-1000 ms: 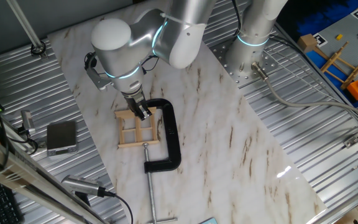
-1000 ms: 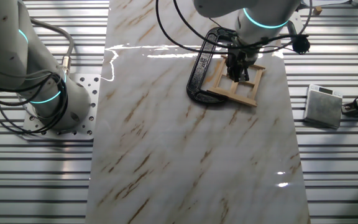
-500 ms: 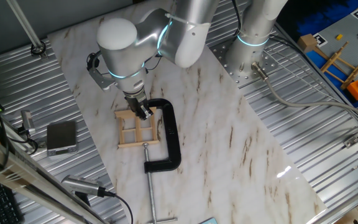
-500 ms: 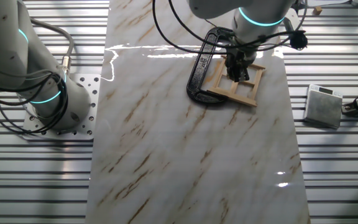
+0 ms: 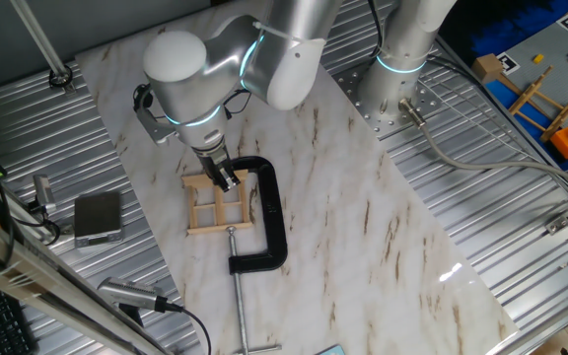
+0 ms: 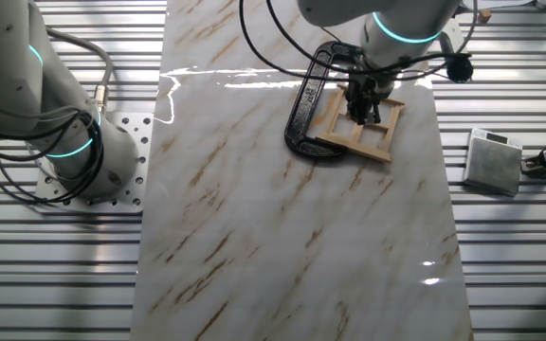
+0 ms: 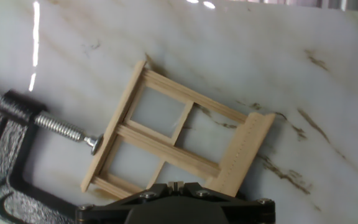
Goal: Open a sliding window
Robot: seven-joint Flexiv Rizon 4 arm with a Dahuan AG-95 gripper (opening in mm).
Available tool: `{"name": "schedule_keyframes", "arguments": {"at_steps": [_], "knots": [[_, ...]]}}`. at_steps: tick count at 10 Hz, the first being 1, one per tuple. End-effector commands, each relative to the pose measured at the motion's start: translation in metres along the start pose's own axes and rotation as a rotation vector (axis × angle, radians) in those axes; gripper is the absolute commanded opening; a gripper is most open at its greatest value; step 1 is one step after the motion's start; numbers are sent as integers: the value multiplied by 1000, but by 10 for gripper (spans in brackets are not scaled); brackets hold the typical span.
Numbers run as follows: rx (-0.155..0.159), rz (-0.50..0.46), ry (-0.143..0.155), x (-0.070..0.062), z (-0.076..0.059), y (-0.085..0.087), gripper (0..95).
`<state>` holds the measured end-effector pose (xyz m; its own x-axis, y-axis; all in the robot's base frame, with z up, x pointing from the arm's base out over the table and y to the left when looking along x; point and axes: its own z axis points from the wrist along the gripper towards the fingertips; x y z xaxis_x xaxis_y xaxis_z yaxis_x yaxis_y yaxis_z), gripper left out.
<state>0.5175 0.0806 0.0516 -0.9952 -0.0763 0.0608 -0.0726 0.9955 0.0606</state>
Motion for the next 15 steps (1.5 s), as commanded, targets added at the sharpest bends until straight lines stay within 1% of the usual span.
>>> {"name": "schedule_keyframes", "arguments": {"at_steps": [1, 2, 3, 4, 7, 10, 12, 13, 14, 15], "knots": [[5, 48, -7, 1, 0, -1, 0], [6, 57, -5, 1, 0, -1, 0], [12, 71, -1, 1, 0, -1, 0], [24, 61, 4, 1, 0, -1, 0], [21, 37, 3, 1, 0, -1, 0], [17, 70, 1, 1, -1, -1, 0], [1, 127, 0, 1, 0, 0, 0], [-12, 155, 0, 0, 2, 2, 0], [-36, 199, 5, -3, 5, 5, 0], [-42, 217, 7, -5, 7, 8, 0]]}}
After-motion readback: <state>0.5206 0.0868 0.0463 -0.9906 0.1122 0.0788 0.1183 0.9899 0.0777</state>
